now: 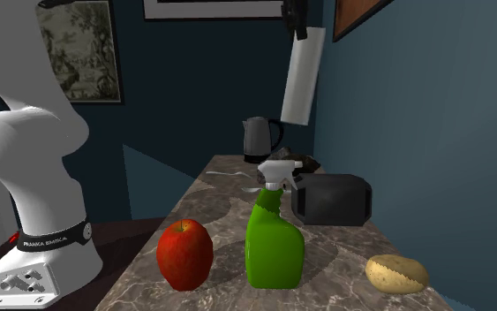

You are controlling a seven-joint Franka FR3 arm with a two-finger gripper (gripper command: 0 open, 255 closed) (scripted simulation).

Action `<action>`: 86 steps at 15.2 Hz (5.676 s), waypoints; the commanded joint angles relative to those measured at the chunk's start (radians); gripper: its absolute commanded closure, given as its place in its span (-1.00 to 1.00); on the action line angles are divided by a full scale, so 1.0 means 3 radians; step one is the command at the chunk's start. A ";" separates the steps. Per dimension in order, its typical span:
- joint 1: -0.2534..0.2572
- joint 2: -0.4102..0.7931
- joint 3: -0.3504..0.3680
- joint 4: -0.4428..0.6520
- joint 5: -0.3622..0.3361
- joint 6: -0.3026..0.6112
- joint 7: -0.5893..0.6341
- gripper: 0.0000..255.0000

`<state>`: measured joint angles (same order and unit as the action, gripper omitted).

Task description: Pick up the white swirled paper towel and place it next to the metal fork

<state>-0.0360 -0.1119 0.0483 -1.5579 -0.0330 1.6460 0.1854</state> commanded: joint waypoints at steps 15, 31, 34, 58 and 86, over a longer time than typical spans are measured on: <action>0.0442 -0.0711 0.0751 -0.0664 0.0048 -0.0096 0.1177 1.00; 0.0702 -0.0792 0.1330 -0.0902 0.0126 0.0029 0.1995 1.00; 0.0713 -0.0835 0.1327 -0.1077 0.0143 0.0164 0.1997 1.00; 0.0768 -0.0924 0.1400 -0.2228 0.0196 0.1228 0.2082 1.00; 0.0736 -0.0662 0.1550 -0.2862 0.0092 0.2099 0.2268 -1.00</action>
<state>0.1849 -0.3106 0.5134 -2.4166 -0.0053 2.2758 0.8657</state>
